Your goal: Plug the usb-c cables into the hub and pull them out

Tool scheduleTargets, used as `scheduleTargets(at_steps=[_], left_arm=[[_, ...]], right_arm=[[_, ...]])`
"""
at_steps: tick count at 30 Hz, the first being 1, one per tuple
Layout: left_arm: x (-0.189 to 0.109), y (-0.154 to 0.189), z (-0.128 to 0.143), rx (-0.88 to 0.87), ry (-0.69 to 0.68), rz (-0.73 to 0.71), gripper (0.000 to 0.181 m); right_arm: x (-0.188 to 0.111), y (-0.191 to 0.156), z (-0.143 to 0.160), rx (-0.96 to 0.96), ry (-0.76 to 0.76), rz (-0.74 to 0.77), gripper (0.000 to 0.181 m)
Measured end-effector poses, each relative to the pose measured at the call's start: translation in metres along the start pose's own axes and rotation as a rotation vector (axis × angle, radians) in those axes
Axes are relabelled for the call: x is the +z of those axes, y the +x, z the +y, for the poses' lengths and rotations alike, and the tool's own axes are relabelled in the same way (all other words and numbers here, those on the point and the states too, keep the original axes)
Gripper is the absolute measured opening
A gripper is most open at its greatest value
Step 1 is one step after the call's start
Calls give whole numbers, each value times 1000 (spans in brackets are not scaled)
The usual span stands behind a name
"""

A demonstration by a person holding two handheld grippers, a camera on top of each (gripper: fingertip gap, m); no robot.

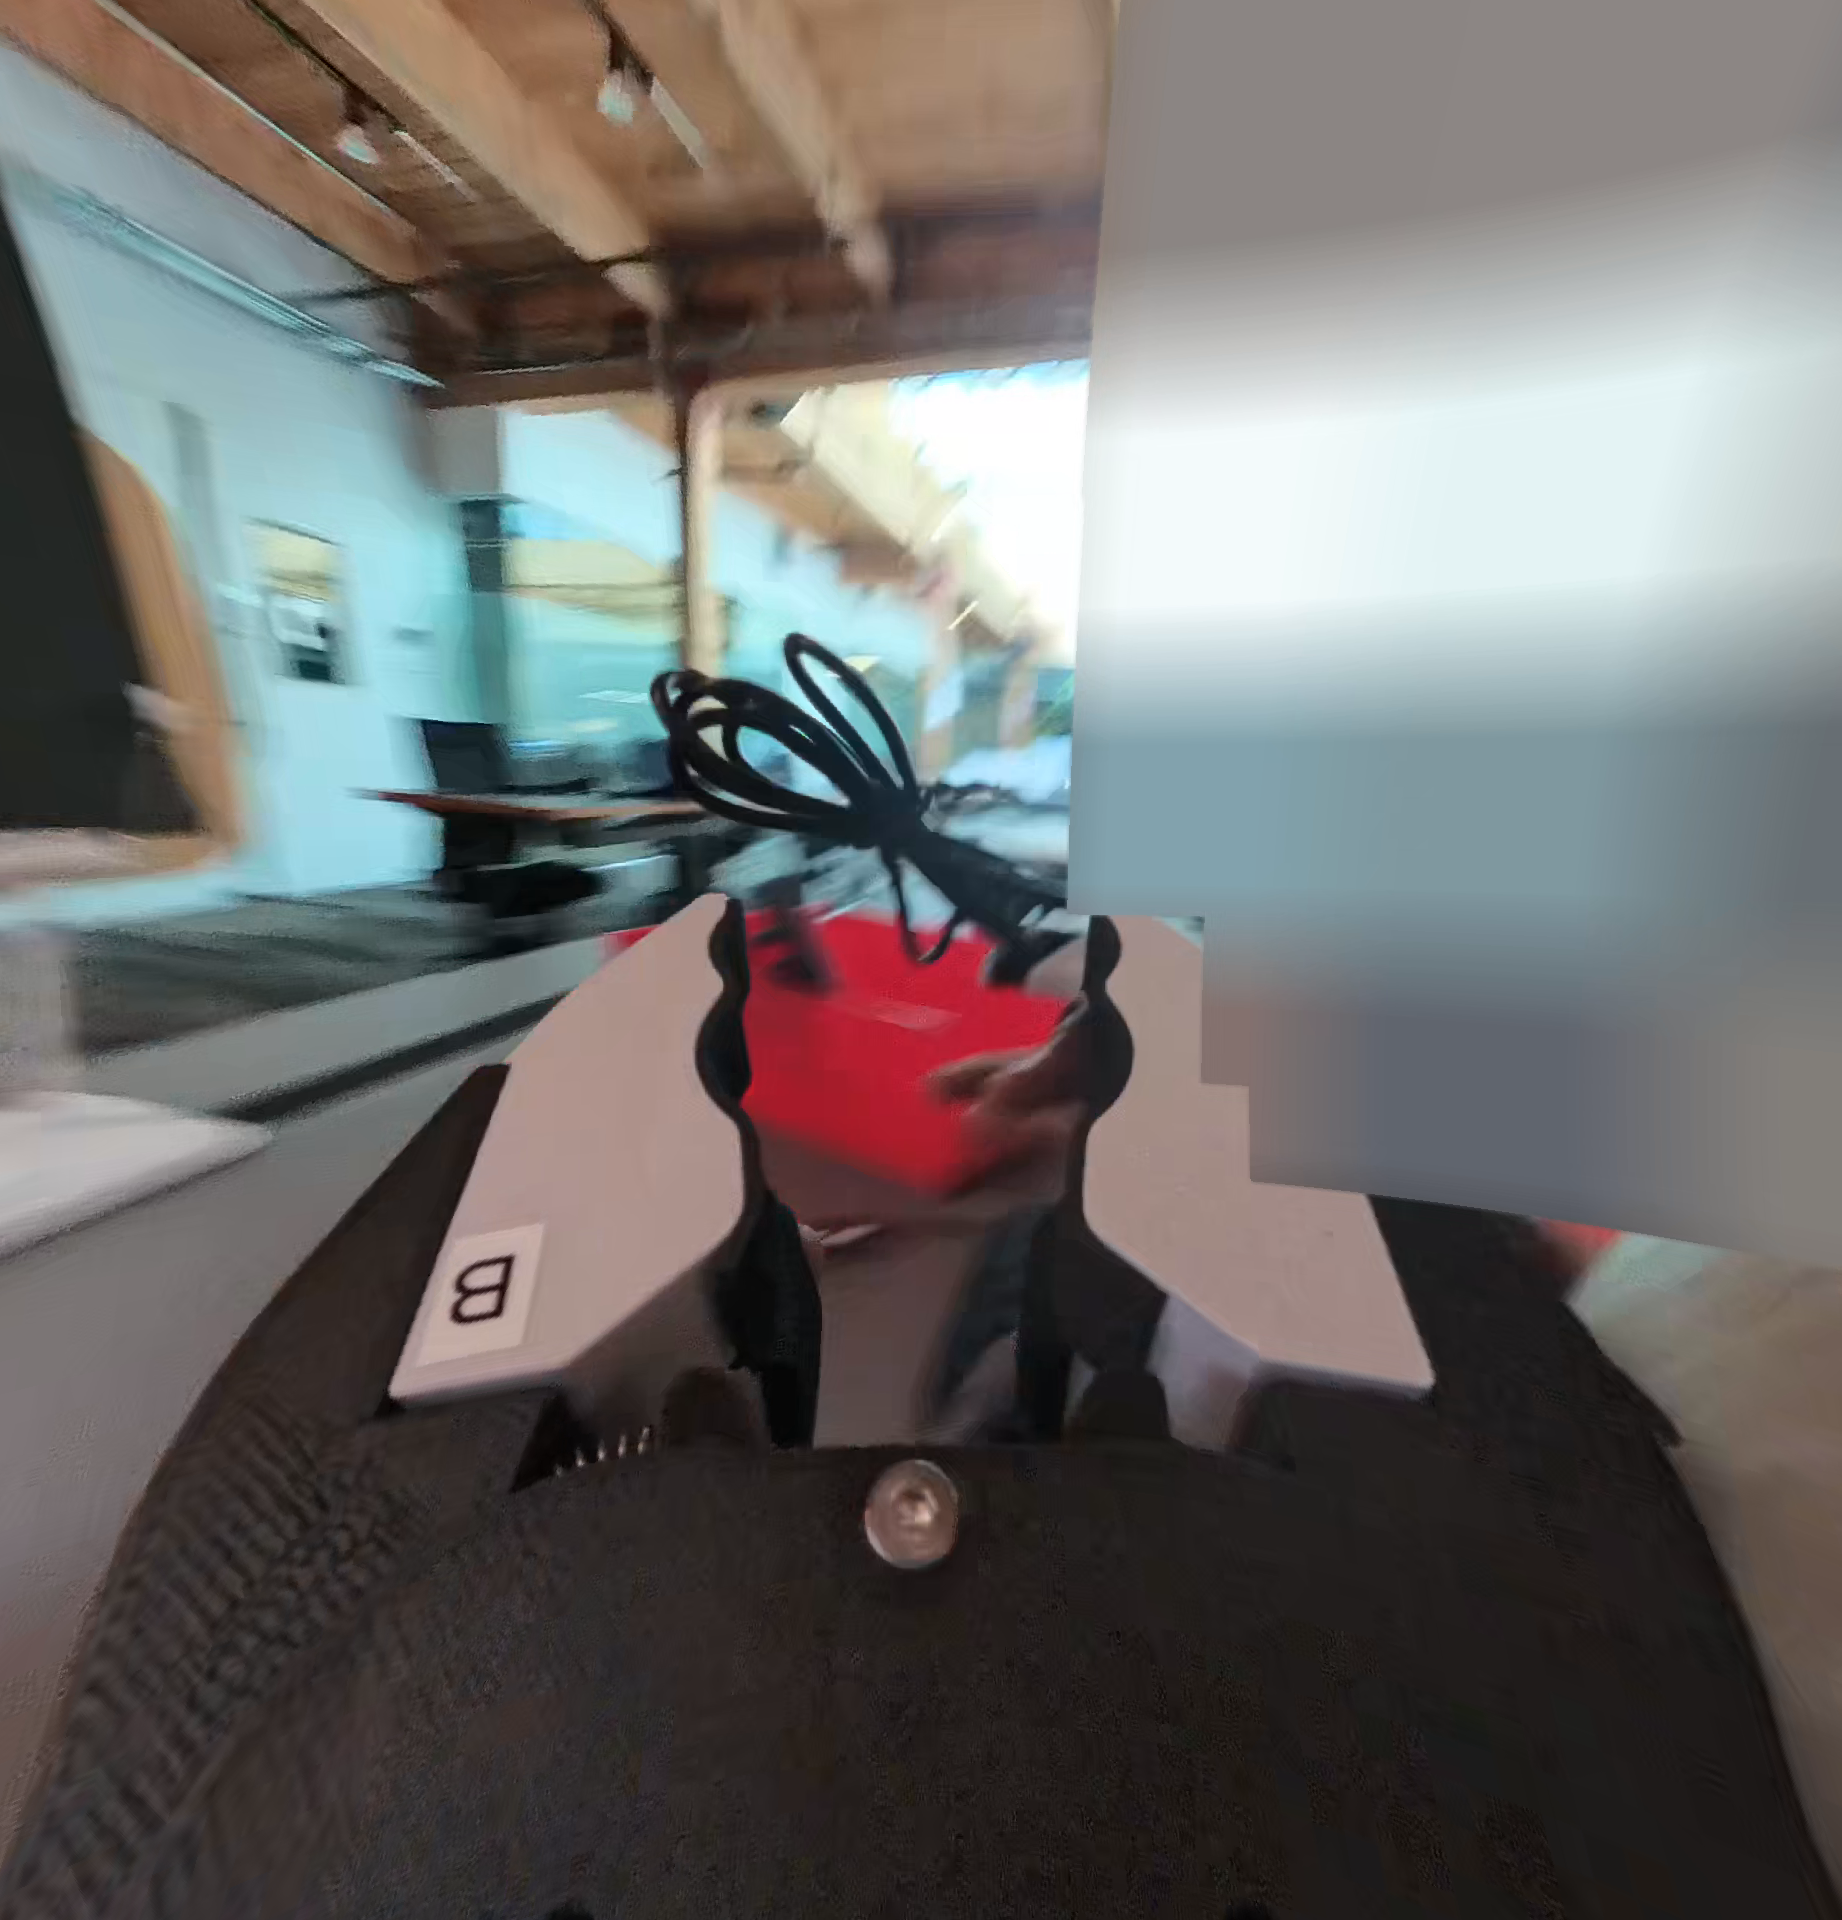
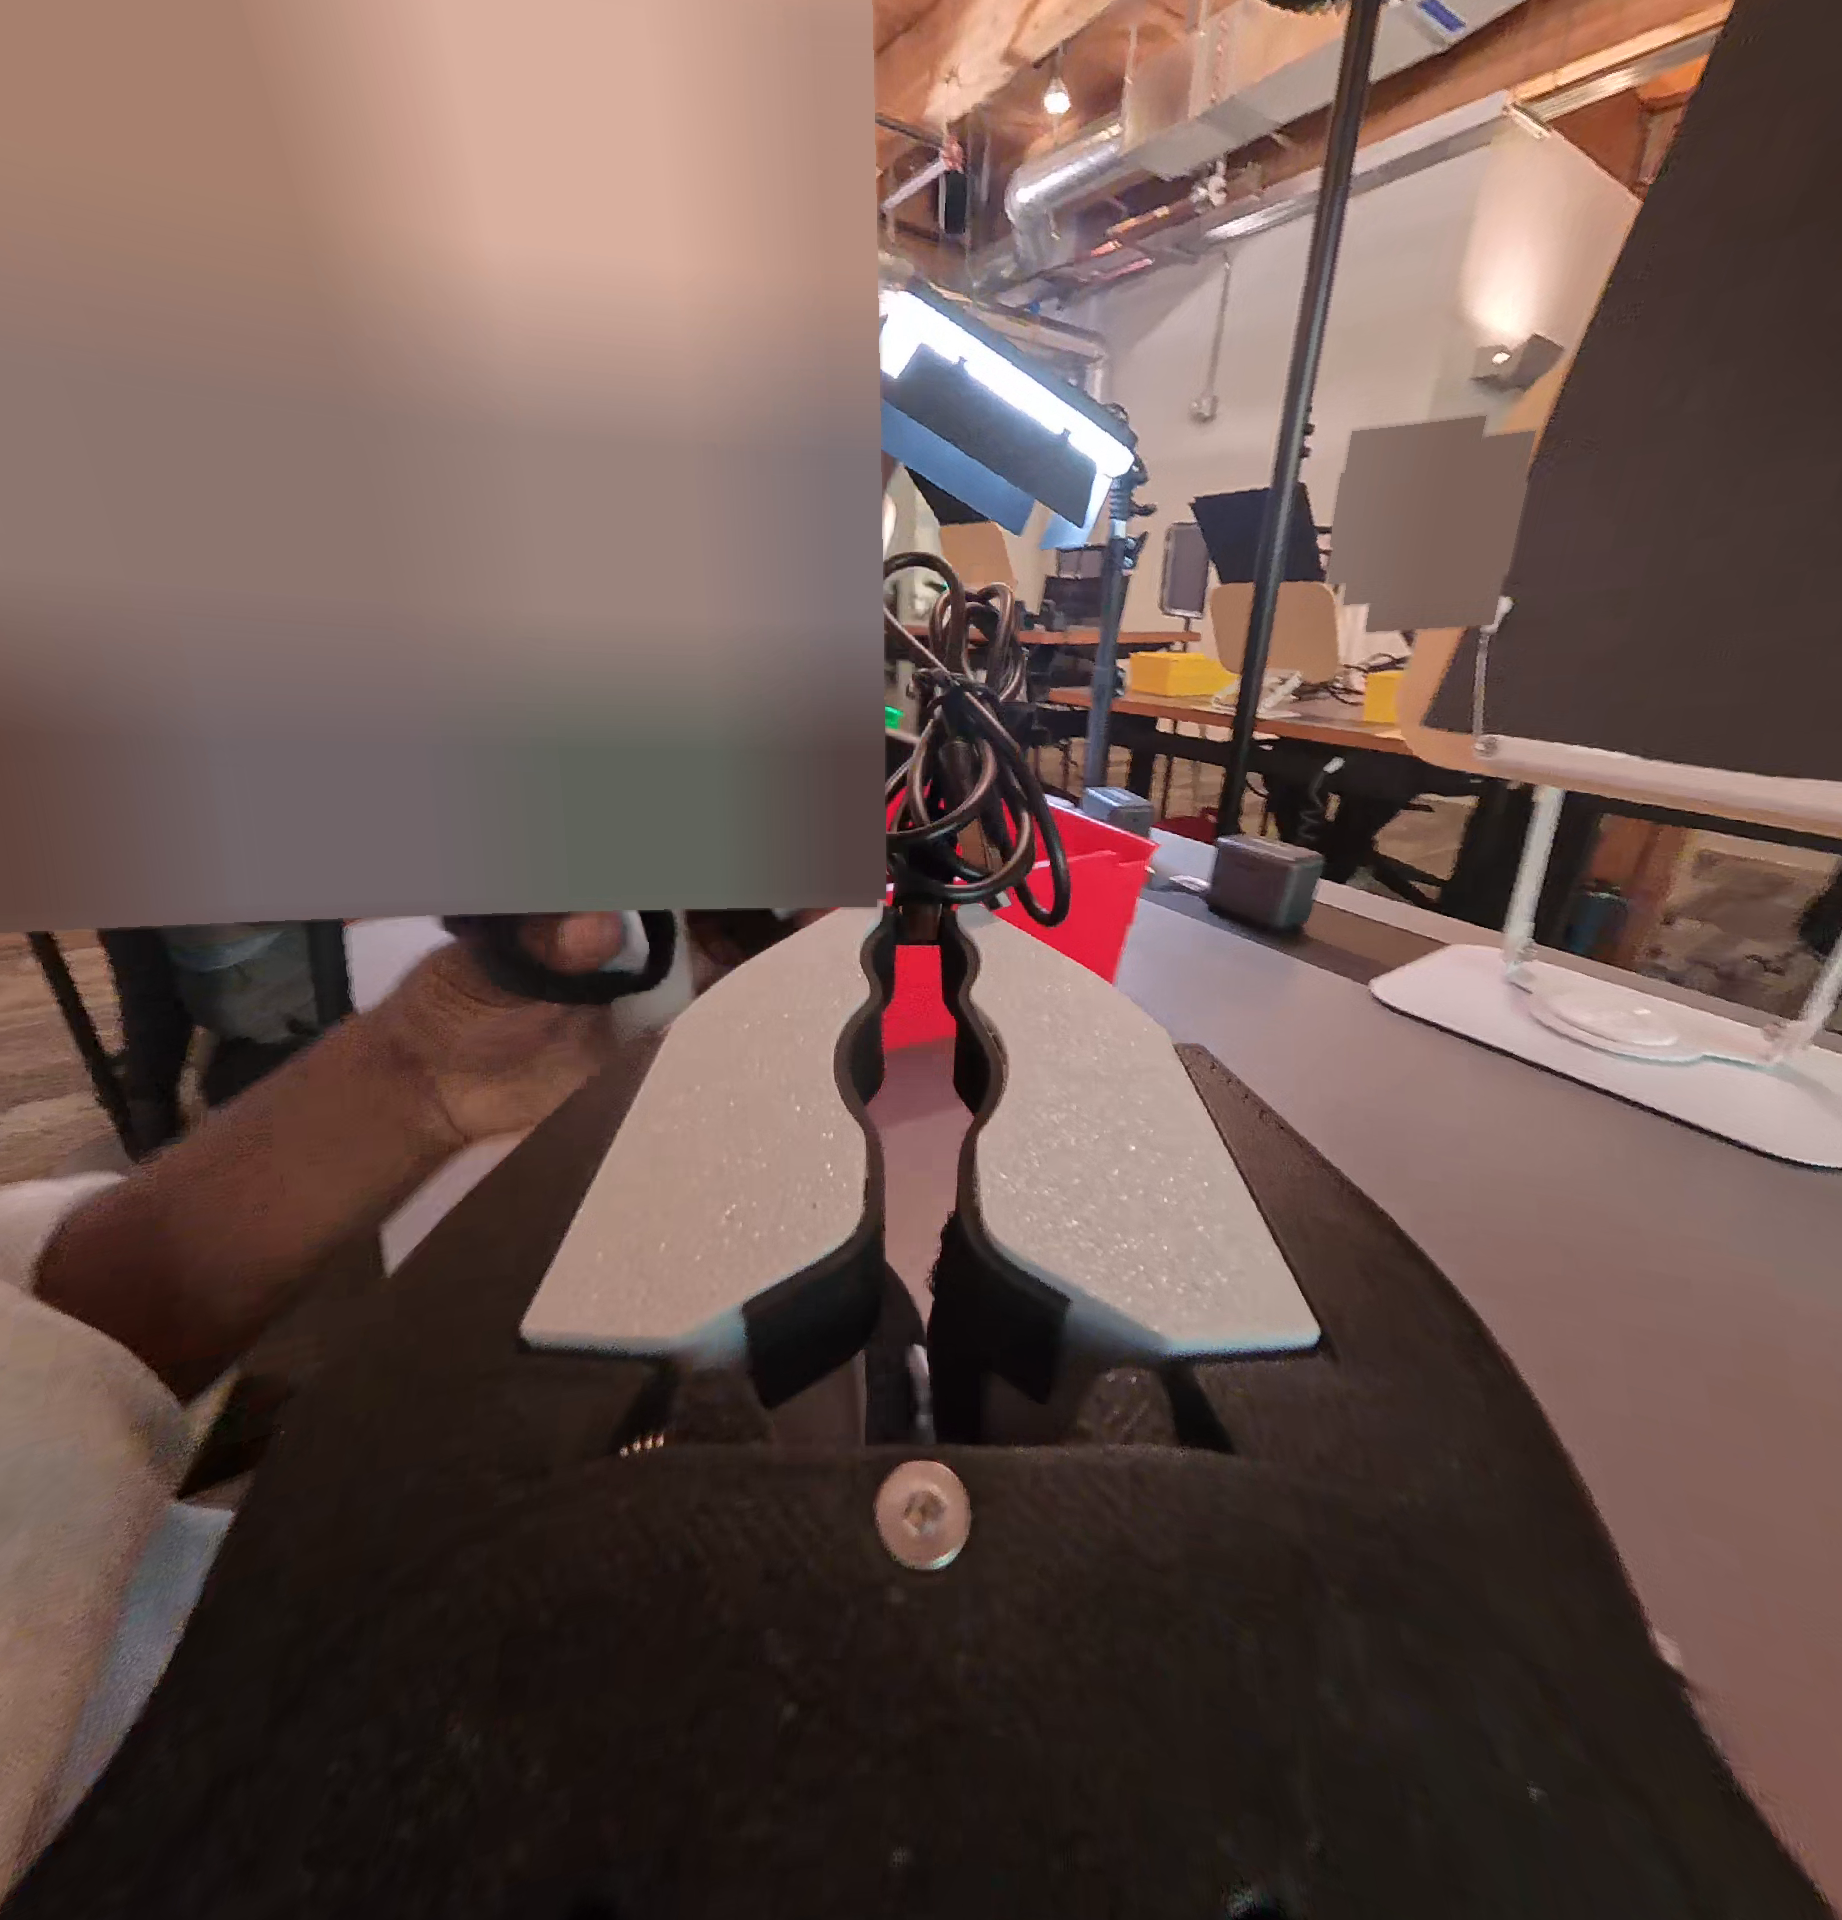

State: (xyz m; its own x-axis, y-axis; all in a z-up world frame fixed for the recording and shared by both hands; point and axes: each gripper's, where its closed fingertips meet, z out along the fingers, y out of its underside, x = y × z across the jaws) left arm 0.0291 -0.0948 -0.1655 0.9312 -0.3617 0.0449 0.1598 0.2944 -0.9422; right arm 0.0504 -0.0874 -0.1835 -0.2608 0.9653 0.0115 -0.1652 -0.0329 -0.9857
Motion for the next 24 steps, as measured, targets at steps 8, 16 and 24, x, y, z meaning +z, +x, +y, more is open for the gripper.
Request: scheduleTargets(at_steps=[8,16,24], left_arm=[[-16,-6,22,1013,-460,-193,47],[-17,3,43,851,-505,-44,26],[-21,-24,13,473,-318,-266,3]], right_arm=[[6,-8,28,-305,-248,38,7],[4,-14,44,-651,-347,23,7],[4,-16,40,-806,-279,36,7]])
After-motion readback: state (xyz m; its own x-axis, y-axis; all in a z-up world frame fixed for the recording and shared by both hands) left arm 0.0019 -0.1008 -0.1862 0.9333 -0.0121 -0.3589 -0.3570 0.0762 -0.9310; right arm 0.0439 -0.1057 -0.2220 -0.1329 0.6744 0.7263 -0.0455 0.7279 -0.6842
